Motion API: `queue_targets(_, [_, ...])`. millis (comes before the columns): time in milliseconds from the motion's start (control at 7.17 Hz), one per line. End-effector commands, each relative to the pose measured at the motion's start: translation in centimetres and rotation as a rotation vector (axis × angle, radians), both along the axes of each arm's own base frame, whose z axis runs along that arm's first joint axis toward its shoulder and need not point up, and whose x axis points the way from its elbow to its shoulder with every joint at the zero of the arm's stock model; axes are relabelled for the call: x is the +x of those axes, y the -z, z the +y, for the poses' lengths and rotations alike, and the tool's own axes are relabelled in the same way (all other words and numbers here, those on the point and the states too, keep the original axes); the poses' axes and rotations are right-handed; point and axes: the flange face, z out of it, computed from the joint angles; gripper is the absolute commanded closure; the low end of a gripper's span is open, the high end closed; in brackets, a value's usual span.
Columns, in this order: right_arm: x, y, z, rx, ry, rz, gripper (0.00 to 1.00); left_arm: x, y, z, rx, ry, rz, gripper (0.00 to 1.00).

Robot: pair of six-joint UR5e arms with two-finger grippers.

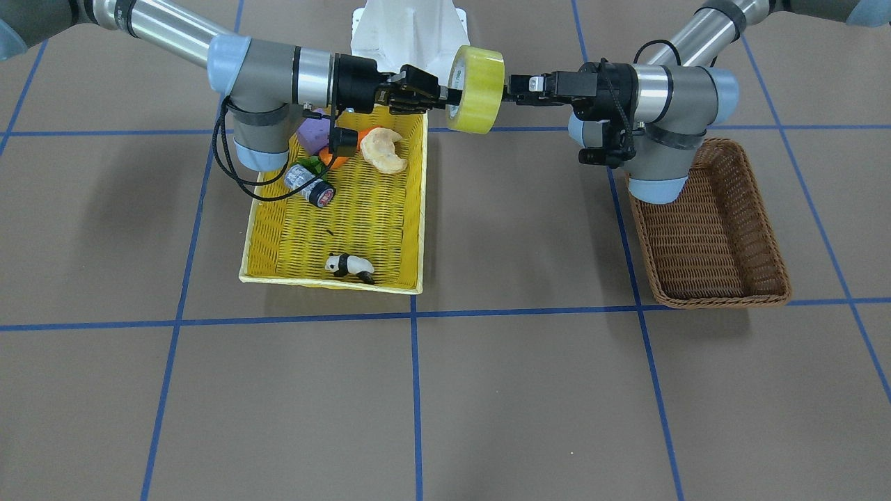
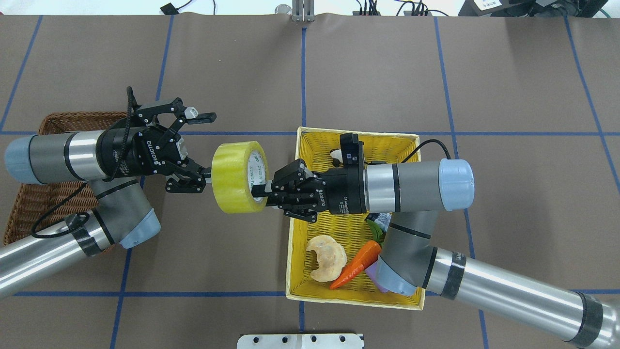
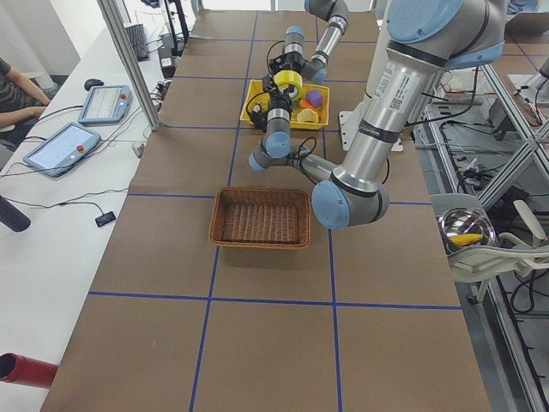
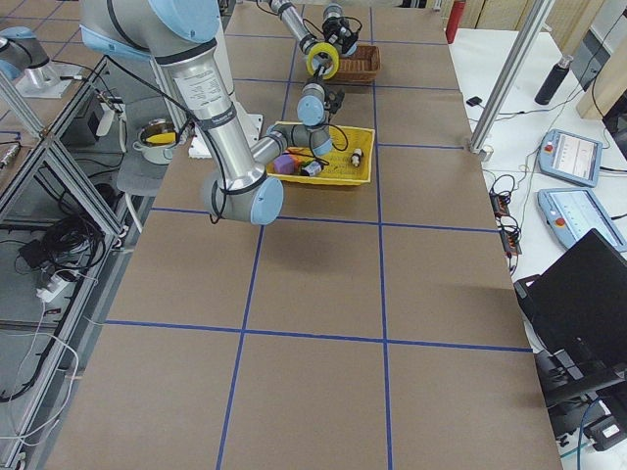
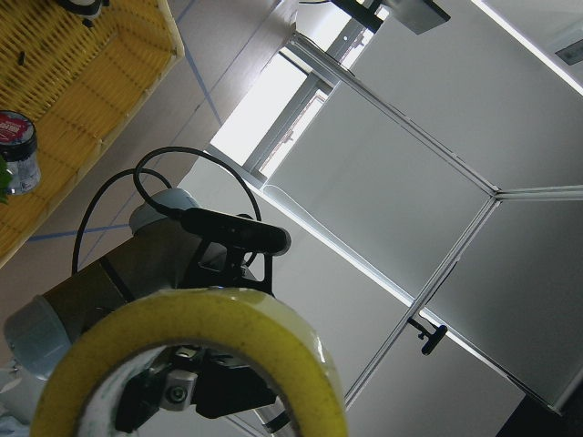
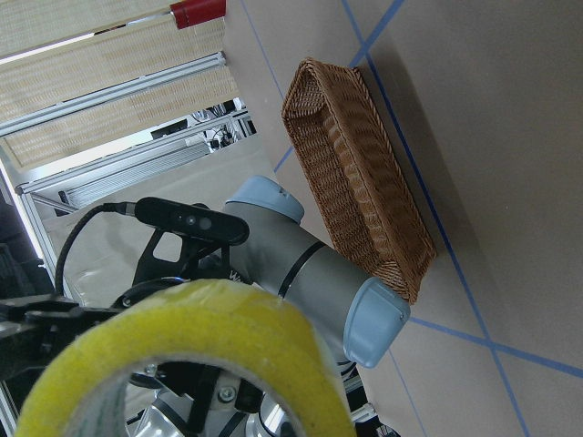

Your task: Move tape to another basket

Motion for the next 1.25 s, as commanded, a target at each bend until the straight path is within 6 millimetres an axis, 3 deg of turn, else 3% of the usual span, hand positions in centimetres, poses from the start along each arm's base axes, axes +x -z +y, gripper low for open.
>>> queue_targets(0, [-0.6, 0.4, 0.9, 0.004, 0.018, -0.012, 1.0, 0.0, 0.0, 0.1, 0.0, -0.001, 0.007, 0.14])
queue_targets(279, [-0.5, 0.9, 0.9, -0.029, 0.042, -0.02, 1.0, 0.2, 0.0, 0.3, -0.001, -0.007, 0.007, 0.38])
queue_targets(418, [-0.5, 0.9, 0.9, -0.029, 0.042, -0.021, 1.0, 0.3, 0.0, 0.4, -0.001, -0.008, 0.007, 0.74])
queue_targets(558, [-0.5, 0.9, 0.9, -0.037, 0.044, -0.021, 0.81, 0.2, -0.1, 0.4, -0.001, -0.009, 0.005, 1.0])
queue_targets(697, [-0.5, 0.9, 0.8, -0.048, 0.042, -0.023, 0.01, 0.2, -0.2, 0.4, 0.0, -0.008, 0.005, 1.0])
queue_targets(1115, [1.2, 1.4, -0.6, -0.035, 0.008, -0.057, 0.0, 0.0, -1.0, 0.5, 0.001, -0.005, -0.002, 1.0])
